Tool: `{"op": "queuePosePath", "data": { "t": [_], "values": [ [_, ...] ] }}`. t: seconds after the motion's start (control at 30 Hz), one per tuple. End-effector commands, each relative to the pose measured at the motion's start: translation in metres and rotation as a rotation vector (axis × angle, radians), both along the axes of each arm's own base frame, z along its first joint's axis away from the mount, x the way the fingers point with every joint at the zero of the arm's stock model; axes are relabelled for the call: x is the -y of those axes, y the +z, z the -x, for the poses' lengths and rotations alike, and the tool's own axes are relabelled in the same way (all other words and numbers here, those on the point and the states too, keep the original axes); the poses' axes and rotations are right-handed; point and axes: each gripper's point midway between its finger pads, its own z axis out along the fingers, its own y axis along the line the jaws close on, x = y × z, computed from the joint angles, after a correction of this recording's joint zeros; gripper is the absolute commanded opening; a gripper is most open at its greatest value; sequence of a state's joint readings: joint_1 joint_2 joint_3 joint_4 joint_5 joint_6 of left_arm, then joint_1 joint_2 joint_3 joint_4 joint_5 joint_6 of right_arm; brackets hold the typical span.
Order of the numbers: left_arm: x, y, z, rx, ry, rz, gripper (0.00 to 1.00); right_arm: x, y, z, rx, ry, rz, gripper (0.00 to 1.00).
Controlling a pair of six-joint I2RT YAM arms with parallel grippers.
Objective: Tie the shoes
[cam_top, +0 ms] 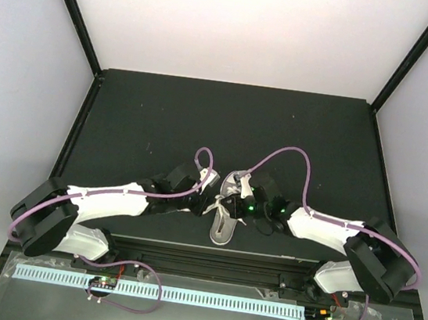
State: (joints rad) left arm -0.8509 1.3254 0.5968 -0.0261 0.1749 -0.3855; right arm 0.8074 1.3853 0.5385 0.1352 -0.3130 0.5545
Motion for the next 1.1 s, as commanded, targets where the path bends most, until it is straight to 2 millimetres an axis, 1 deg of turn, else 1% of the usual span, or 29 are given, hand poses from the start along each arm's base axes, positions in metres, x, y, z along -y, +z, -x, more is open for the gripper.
{"op": "queuePosePath", "data": {
  "t": [0.0,0.2,0.37,0.57,0.63,0.7,0.77,0.8,0.83,0.9,1.0,1.07],
  "values": [
    [0.001,0.009,-0.007,0.050,0.034,0.015,0.01,0.000,0.001,0.008,0.018,0.035,-0.006,0.02],
    [0.005,0.014,-0.002,0.076,0.007,0.049,0.02,-0.002,-0.002,0.007,0.015,0.037,-0.002,0.02],
    [0.013,0.014,0.011,0.090,-0.075,0.069,0.02,-0.007,0.000,0.001,0.021,0.026,-0.005,0.02],
    [0.024,0.015,0.026,0.135,-0.172,0.055,0.02,-0.008,-0.004,-0.003,0.019,0.012,0.003,0.02],
    [0.026,0.015,0.029,0.140,-0.186,0.045,0.02,-0.007,-0.006,-0.003,0.018,0.005,0.005,0.02],
    [0.022,0.010,0.029,0.134,-0.176,0.023,0.03,-0.006,-0.008,-0.003,0.017,0.000,0.007,0.02],
    [0.016,0.005,0.026,0.129,-0.143,-0.008,0.08,-0.003,-0.010,-0.002,0.017,-0.005,0.013,0.02],
    [0.012,0.002,0.024,0.125,-0.123,-0.027,0.13,-0.002,-0.010,-0.002,0.016,-0.007,0.016,0.02],
    [0.009,0.005,0.021,0.134,-0.098,-0.033,0.17,0.000,-0.011,-0.001,0.016,-0.010,0.019,0.02],
    [0.002,0.013,0.016,0.148,-0.047,-0.034,0.28,0.002,-0.013,0.000,0.015,-0.014,0.024,0.02],
    [-0.005,0.026,0.010,0.159,0.015,-0.012,0.43,0.004,-0.015,0.001,0.014,-0.020,0.026,0.02],
    [-0.010,0.035,0.005,0.155,0.067,0.018,0.49,0.005,-0.015,0.001,0.013,-0.021,0.026,0.02]
  ]
}}
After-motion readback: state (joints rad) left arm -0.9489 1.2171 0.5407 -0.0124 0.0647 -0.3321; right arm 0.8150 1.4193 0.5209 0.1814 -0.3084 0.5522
